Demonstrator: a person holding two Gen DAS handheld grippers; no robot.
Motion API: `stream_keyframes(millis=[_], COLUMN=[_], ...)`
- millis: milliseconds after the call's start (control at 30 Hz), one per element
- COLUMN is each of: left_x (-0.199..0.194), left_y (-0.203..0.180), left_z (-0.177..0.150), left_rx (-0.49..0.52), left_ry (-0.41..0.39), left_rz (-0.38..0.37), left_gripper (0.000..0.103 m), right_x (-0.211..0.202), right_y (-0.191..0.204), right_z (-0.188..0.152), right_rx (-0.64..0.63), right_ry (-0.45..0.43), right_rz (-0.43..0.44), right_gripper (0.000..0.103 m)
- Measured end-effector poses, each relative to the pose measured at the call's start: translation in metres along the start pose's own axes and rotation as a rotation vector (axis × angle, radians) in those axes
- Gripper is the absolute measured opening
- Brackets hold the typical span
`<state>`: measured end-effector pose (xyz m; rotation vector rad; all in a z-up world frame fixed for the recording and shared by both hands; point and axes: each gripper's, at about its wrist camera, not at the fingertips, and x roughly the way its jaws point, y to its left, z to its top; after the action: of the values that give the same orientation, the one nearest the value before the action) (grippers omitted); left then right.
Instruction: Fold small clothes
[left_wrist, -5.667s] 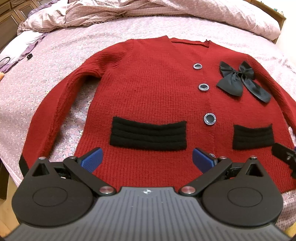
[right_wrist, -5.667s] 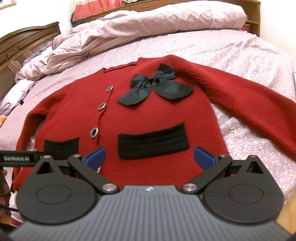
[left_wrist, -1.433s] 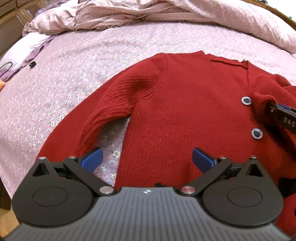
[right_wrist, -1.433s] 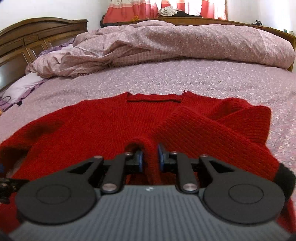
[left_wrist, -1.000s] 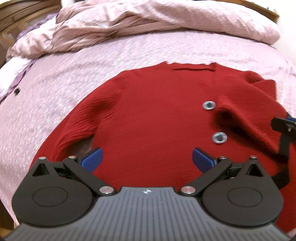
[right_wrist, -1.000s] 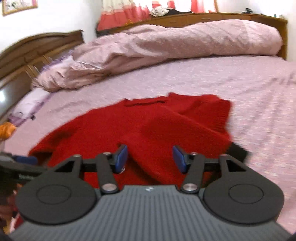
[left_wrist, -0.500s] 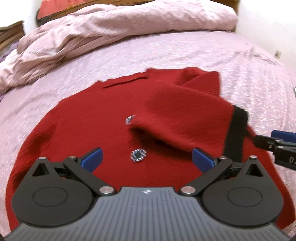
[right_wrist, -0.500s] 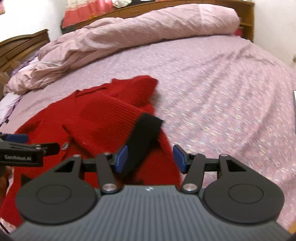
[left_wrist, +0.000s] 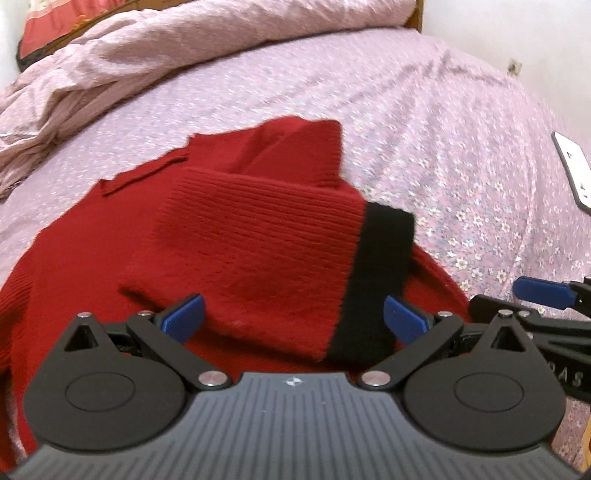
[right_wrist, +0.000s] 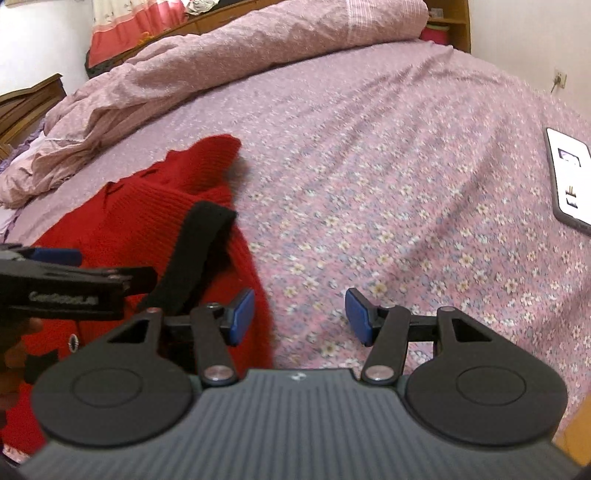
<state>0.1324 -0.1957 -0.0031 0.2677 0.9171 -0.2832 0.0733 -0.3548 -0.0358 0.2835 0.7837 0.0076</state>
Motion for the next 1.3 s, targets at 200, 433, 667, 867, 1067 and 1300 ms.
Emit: stream_keyframes(millis=[200, 433, 667, 867, 1067, 1300], left_x=[0.023, 0.034, 0.027, 0.016, -0.01, -0.038], left_y=[-0.025, -0.031, -0.029, -0.026, -0.002, 0.054], left_z=[0.002, -0.004, -0.008, -0.013, -0.016, -0.02], left_rx=[0.063, 0.067, 0.075, 0.092, -0.006, -0.166], left_ry=[0.019, -0.024, -0.063, -0.108, -0.159, -0.205], left_rz=[0.039, 0.076, 0.082, 0.11, 0.09, 0.168], left_gripper=[0.103, 0.103, 0.089, 0.037, 0.019, 0.018], right_x=[0.006, 0.009, 0.009, 0.009, 0.009, 0.01], right_y=[-0.011, -0.015, -0.017, -0.017, -0.015, -0.012], right_z=[-0.005, -0.009, -0.01, -0.012, -0.013, -0.013], right_rx=[0.02, 0.028, 0.034, 0.036, 0.024, 0.008], right_ry=[0.015, 0.007, 0.0, -0.007, -0.011, -0.01], right_rz=[0.024, 0.037, 0.049, 0.046, 0.04, 0.026], right_gripper=[0.059, 0.065, 0.066, 0.066, 0.066, 0.067])
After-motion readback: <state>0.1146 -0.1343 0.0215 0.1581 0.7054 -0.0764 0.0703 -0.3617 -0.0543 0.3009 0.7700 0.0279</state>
